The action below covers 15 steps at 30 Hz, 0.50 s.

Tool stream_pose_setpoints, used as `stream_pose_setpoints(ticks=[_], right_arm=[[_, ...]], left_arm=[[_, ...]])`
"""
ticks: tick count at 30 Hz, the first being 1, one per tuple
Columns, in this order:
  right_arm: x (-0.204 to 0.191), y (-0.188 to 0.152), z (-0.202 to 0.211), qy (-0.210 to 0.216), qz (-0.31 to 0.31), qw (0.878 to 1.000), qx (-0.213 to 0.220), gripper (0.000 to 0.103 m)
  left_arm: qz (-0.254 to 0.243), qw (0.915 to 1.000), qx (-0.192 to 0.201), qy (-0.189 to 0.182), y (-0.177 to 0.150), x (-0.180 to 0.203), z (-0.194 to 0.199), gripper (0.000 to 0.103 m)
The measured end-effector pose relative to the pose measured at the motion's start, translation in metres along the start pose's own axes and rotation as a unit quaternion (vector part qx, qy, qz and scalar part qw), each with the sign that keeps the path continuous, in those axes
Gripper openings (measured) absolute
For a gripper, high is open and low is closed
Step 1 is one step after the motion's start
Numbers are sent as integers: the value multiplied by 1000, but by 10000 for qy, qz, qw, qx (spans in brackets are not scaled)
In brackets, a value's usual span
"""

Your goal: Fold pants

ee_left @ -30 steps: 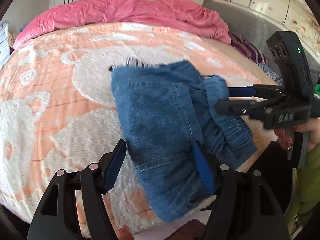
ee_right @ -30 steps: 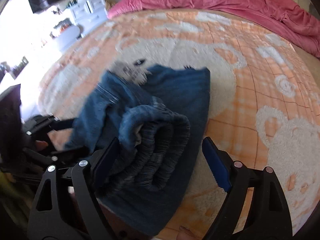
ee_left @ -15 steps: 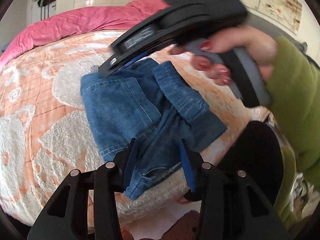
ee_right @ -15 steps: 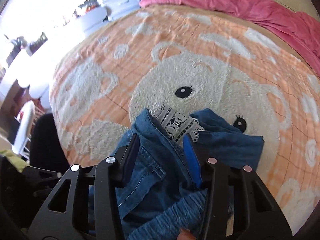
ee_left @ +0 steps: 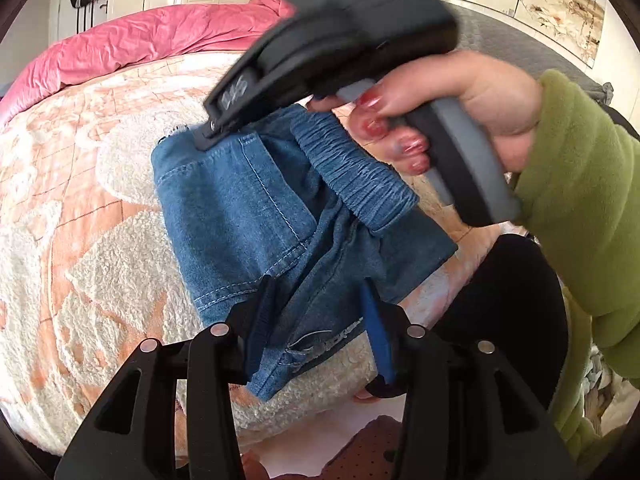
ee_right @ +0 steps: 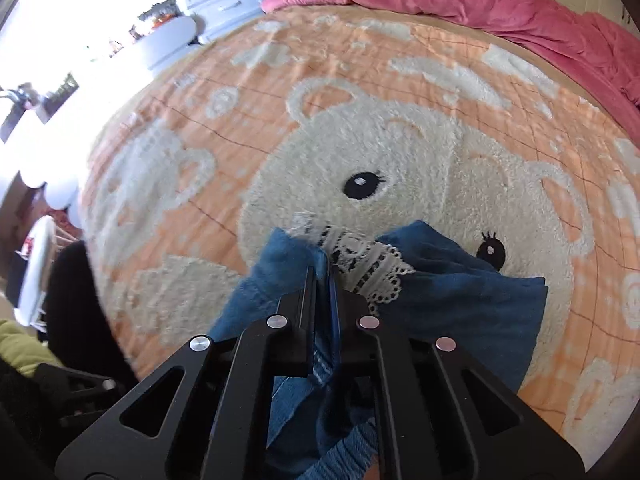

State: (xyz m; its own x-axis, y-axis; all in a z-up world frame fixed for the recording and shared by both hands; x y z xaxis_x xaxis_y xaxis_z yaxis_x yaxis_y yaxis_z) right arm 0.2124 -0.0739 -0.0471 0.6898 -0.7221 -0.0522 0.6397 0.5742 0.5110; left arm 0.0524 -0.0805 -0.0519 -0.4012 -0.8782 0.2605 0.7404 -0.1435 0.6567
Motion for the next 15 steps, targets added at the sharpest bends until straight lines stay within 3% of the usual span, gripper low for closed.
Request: stream_pose_setpoints(ticks=[6, 12, 15], right_arm=[[9, 2, -14, -339, -156, 9993, 42, 1], [22, -4, -10, -133, -660, 9976, 175, 3], [26, -3, 2, -28, -913, 9953, 318, 9]], left_arm=[[18, 10000, 0, 16, 2, -3, -1, 42], [66, 10000, -10, -29, 2, -3, -1, 42], [83, 9999, -24, -67, 2, -5, -2, 44]])
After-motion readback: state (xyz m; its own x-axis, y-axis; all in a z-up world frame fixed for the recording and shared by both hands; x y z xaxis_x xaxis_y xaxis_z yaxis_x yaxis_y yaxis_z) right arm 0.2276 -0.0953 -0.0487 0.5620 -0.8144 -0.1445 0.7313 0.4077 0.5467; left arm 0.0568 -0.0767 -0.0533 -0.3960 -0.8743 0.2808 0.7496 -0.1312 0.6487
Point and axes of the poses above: each gripper's, at about its wrist camera, not at the fingertips, and z roughly against the way its jaws point, x to its right, y to its top, the point moved 5 cm from there along -z, roughly the way its jaws point, and after that the axes turned 5 degrees about -y, right-handed, at the moved point
